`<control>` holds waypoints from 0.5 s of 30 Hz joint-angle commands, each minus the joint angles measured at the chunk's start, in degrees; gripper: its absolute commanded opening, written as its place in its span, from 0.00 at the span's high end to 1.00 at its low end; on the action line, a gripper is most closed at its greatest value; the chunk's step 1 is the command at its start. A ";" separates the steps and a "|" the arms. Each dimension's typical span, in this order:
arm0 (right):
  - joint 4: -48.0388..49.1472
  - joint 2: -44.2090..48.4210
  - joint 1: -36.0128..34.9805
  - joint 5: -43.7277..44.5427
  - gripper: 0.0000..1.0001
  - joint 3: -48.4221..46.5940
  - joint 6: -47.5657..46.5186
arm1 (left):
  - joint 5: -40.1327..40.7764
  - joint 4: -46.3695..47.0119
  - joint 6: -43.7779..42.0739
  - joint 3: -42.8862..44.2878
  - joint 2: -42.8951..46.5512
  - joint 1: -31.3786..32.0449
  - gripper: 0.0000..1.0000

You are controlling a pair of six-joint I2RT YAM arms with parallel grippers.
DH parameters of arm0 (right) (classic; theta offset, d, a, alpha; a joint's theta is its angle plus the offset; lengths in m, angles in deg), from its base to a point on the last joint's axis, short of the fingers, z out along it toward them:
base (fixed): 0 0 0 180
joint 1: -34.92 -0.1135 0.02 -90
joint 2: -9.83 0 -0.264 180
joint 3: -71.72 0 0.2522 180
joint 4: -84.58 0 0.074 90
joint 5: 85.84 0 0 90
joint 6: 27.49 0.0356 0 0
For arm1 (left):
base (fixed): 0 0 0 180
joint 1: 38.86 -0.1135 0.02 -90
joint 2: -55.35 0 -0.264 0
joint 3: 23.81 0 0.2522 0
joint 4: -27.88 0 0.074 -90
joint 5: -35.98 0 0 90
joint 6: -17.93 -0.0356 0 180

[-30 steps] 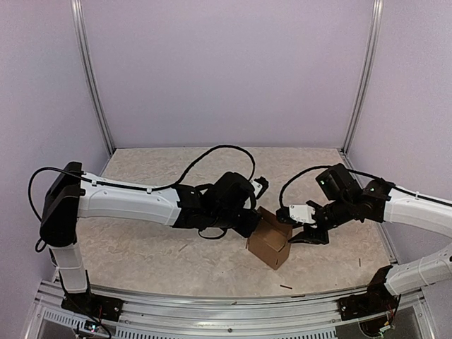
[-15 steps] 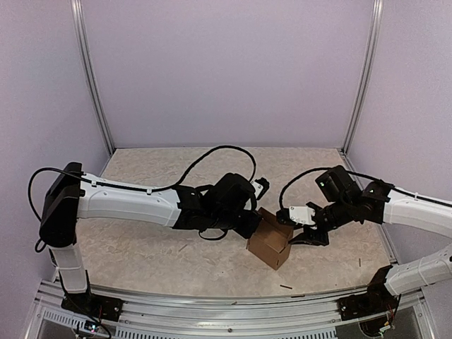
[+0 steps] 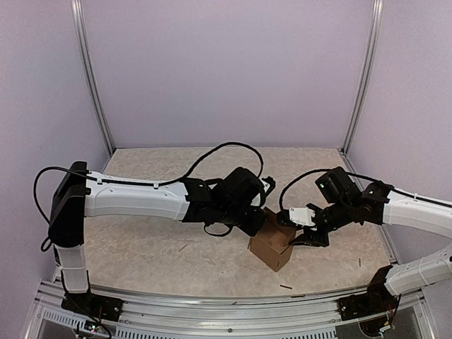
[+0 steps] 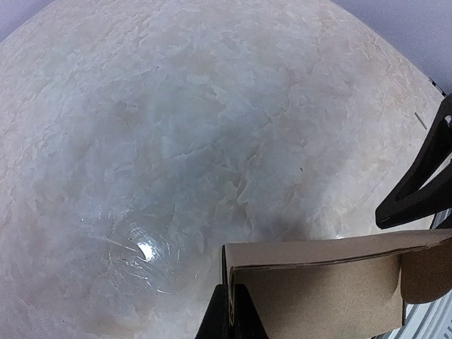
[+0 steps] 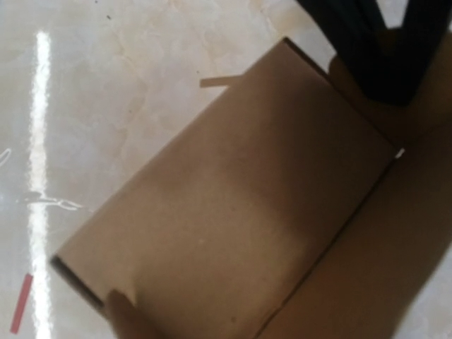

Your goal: Fold the paper box

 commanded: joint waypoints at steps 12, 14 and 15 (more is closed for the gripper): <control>-1.09 1.35 0.23 -0.34 0.58 0.79 -0.96 | -3.06 -6.47 0.86 1.28 -2.31 0.30 1.00; -1.54 1.42 0.23 -0.41 0.58 0.64 -1.25 | -3.07 -6.28 1.12 0.82 -2.33 0.31 1.00; -1.75 1.52 0.23 -0.64 0.58 0.60 -1.50 | -3.10 -5.95 1.15 0.47 -2.31 0.36 1.00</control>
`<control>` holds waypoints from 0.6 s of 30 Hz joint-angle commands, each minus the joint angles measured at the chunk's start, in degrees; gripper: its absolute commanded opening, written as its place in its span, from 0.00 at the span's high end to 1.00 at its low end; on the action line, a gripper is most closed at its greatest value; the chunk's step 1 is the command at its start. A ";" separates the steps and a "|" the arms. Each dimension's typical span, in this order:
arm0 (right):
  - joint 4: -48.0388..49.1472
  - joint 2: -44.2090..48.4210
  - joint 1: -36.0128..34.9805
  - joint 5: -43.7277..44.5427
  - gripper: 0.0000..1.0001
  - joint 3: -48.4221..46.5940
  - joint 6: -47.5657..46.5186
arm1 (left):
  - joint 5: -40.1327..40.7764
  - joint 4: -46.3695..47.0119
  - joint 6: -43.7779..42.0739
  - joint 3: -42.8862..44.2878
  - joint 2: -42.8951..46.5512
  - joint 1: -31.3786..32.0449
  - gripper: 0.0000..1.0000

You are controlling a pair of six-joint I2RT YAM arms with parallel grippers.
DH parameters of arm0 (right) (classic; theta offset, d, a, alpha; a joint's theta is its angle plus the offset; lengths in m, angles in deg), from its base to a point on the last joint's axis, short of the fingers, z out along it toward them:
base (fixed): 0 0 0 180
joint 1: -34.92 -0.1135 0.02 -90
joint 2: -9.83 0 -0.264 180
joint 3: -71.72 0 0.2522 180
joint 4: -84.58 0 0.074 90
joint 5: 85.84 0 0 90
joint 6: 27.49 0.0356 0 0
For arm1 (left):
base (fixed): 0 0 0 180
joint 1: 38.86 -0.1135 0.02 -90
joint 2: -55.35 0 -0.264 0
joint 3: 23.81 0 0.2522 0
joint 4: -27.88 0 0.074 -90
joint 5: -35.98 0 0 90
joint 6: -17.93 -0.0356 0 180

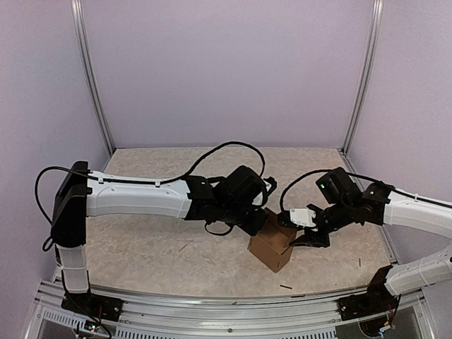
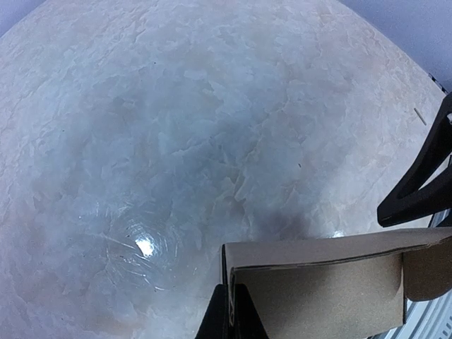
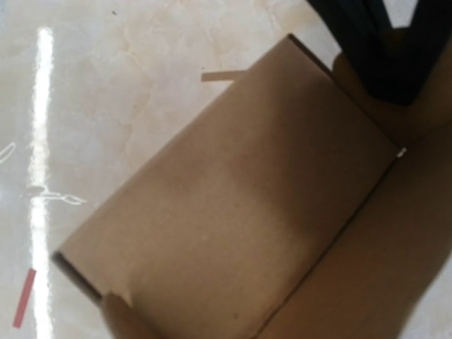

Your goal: Fold the paper box

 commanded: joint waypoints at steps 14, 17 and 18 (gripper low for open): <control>-2.90 1.37 0.23 -1.25 0.58 -0.04 -1.54 | -0.76 0.59 -0.55 -6.14 -0.49 0.91 1.00; -2.87 1.44 0.23 -1.09 0.58 -0.05 -1.55 | -0.67 0.75 -0.41 -6.60 -0.35 1.00 1.00; -2.88 1.46 0.19 -1.10 0.58 -0.16 -1.43 | -0.52 0.74 -0.34 -6.58 -0.30 1.00 1.00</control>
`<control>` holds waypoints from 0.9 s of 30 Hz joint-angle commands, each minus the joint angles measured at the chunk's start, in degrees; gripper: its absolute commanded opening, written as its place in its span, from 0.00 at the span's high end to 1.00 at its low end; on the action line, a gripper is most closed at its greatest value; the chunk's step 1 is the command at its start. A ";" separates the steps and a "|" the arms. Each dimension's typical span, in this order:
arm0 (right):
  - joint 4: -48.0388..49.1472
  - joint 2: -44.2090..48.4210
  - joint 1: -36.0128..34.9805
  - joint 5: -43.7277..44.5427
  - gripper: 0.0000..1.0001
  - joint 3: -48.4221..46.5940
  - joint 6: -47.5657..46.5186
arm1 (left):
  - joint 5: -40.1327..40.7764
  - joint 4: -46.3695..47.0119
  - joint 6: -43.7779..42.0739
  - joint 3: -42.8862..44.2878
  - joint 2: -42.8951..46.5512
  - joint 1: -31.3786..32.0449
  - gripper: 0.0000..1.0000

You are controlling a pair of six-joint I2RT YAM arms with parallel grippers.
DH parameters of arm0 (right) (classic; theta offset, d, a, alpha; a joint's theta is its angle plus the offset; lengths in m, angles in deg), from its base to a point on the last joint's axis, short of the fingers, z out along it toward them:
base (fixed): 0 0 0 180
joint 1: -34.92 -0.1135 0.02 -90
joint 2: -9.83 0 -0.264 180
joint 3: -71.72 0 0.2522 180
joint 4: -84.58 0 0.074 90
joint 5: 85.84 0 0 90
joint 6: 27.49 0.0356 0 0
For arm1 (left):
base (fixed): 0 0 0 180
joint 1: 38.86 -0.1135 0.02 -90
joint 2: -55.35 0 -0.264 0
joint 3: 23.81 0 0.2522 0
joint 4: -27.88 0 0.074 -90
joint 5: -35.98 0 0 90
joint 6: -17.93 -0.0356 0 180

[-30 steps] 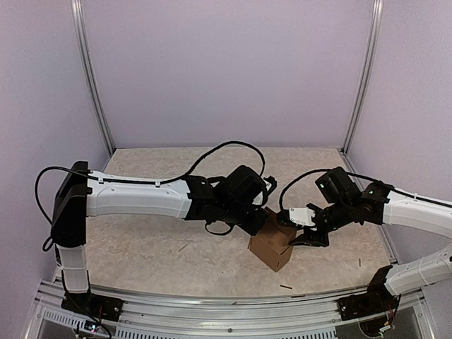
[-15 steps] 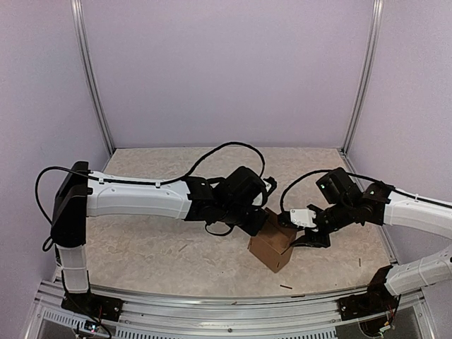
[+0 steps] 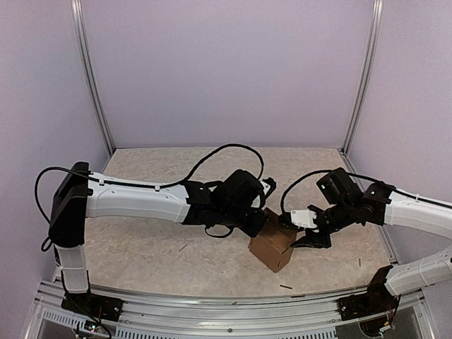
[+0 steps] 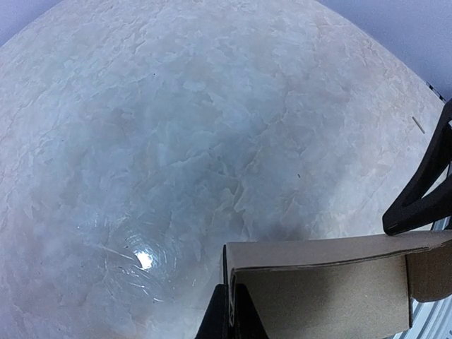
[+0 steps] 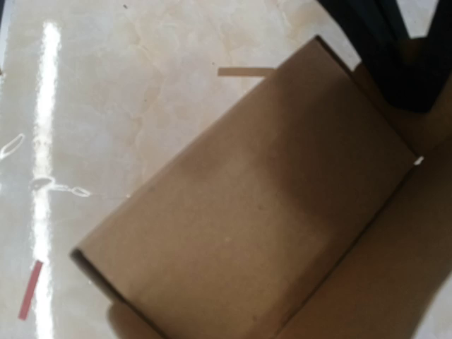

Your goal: Fold the paper box

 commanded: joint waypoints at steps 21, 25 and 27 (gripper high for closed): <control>0.13 -0.75 0.23 1.39 0.62 -0.19 1.96 | 0.39 -3.12 -0.58 -4.86 -0.62 1.46 1.00; -0.27 -0.37 0.23 1.21 0.61 0.00 1.09 | 0.99 -2.54 -0.65 -5.61 -0.32 1.47 1.00; -0.75 -0.13 0.21 1.17 0.60 0.14 0.42 | 1.13 -1.85 -0.71 -6.45 -0.17 1.46 1.00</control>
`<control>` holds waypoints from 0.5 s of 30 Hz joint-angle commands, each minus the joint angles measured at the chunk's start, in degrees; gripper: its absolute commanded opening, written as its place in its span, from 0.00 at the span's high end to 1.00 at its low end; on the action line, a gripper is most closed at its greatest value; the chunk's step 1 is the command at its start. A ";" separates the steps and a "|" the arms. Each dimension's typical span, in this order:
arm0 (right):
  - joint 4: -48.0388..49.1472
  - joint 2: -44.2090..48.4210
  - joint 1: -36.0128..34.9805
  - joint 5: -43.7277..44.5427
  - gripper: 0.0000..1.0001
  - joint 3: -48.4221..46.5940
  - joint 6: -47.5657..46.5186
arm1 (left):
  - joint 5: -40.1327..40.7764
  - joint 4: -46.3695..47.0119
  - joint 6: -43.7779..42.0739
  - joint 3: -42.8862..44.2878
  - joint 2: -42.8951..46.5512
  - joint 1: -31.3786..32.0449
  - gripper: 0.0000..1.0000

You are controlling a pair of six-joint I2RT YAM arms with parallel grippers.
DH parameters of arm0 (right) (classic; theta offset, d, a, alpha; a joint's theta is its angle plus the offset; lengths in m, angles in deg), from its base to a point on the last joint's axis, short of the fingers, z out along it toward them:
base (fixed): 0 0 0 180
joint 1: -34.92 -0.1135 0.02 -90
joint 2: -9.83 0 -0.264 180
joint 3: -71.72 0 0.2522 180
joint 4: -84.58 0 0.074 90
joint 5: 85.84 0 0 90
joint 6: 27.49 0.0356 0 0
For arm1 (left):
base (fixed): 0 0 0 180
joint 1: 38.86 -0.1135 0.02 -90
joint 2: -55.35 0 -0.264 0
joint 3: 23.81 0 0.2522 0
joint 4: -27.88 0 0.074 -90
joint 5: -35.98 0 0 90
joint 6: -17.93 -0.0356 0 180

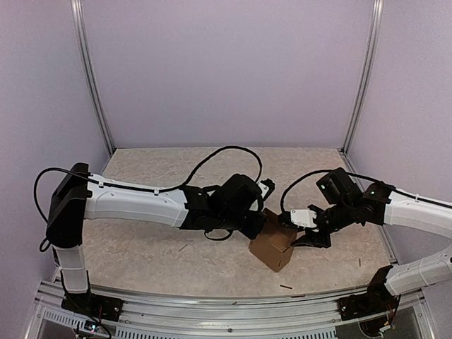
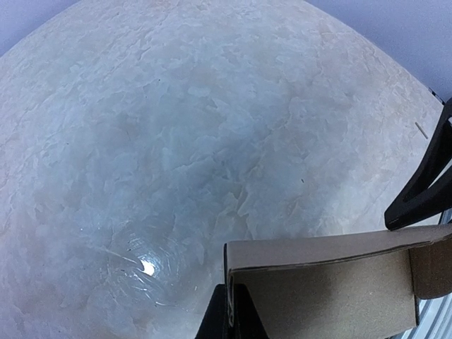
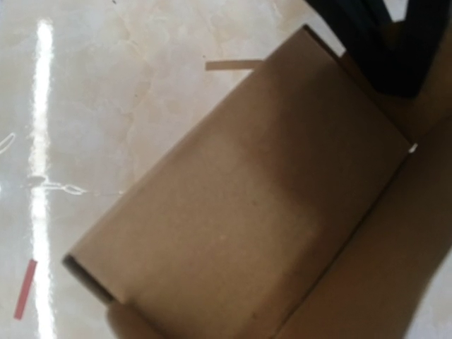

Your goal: Fold the paper box

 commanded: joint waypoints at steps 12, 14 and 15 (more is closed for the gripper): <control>-1.23 0.75 0.23 -0.38 0.59 0.58 -1.74 | 0.74 -2.98 -1.10 -6.59 0.17 1.50 1.00; -1.13 1.16 0.23 -0.32 0.59 0.91 -2.06 | 1.29 -2.23 -1.11 -7.32 0.52 1.72 1.00; -0.99 1.47 0.23 -0.38 0.59 1.12 -2.07 | 1.56 -1.87 -1.11 -7.69 0.74 1.81 1.00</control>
